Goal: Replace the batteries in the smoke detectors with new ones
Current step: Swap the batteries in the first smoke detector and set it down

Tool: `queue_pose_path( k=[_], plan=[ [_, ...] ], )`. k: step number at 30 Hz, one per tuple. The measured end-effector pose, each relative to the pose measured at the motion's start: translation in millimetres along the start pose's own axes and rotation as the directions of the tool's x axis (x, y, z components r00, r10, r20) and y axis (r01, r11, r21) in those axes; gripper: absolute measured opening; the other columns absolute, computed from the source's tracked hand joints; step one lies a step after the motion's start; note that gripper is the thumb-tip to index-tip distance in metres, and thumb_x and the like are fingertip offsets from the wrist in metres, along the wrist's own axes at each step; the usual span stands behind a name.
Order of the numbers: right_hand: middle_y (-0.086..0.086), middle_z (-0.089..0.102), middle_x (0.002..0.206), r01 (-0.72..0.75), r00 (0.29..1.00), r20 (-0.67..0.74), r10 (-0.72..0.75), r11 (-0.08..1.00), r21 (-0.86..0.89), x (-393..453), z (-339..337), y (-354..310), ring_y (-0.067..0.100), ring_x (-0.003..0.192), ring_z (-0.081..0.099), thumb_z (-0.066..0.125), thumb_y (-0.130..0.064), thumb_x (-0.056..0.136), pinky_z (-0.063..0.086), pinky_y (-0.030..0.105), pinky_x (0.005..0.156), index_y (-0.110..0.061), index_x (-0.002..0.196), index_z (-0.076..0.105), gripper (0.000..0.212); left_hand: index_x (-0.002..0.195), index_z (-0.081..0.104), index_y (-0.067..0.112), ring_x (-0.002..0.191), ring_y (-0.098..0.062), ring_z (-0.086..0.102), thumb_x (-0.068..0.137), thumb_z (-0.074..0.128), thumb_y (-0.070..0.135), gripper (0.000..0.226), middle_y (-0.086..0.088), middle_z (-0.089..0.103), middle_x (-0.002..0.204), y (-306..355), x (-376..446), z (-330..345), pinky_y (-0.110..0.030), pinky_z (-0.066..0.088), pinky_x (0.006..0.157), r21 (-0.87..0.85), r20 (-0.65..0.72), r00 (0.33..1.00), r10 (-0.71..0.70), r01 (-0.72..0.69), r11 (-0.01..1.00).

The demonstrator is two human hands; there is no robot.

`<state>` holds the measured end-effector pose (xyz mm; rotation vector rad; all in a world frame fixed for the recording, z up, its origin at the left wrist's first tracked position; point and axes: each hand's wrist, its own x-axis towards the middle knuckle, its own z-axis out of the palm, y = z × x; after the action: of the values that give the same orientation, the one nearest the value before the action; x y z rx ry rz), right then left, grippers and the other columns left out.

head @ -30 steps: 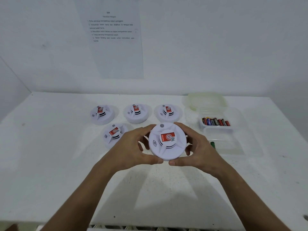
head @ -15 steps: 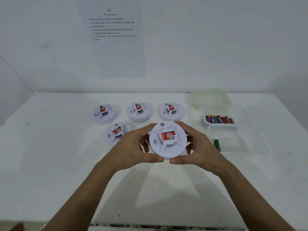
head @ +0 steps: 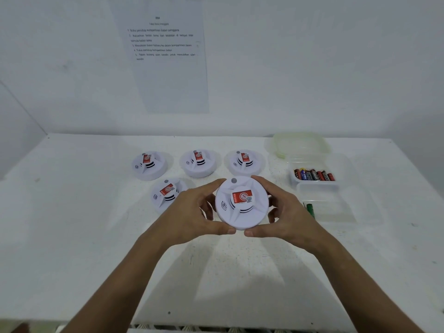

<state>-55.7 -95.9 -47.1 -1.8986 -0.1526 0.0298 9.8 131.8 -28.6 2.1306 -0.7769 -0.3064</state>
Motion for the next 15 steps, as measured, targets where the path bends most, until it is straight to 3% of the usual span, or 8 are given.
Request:
queue_pose_path(
  k=[8,15],
  plan=[
    [-0.023,0.062,0.118,0.000,1.000,0.008,0.000,1.000,-0.008,2.5,2.8,1.7,0.003,0.089,0.057,0.093,-0.014,0.061,0.050,0.020,0.063,-0.044,0.137,0.044,0.094,0.130,0.042,0.056,0.074,-0.006,0.062,0.066,0.084,0.045,0.077,0.029,0.066,0.094,-3.7,-1.1,1.6,-0.012,0.051,0.063,0.001,-0.012,1.000,-0.018,0.018,1.000],
    [-0.022,0.061,0.120,0.002,1.000,0.016,-0.002,0.999,-0.034,7.7,6.4,3.0,0.011,0.096,0.059,0.093,-0.018,0.063,0.052,0.021,0.065,-0.046,0.137,0.043,0.094,0.133,0.044,0.050,0.072,-0.005,0.061,0.066,0.085,0.044,0.079,0.023,0.067,0.093,-8.4,-1.7,-0.5,-0.013,0.050,0.062,0.000,-0.014,0.999,-0.039,0.039,0.999]
  ],
)
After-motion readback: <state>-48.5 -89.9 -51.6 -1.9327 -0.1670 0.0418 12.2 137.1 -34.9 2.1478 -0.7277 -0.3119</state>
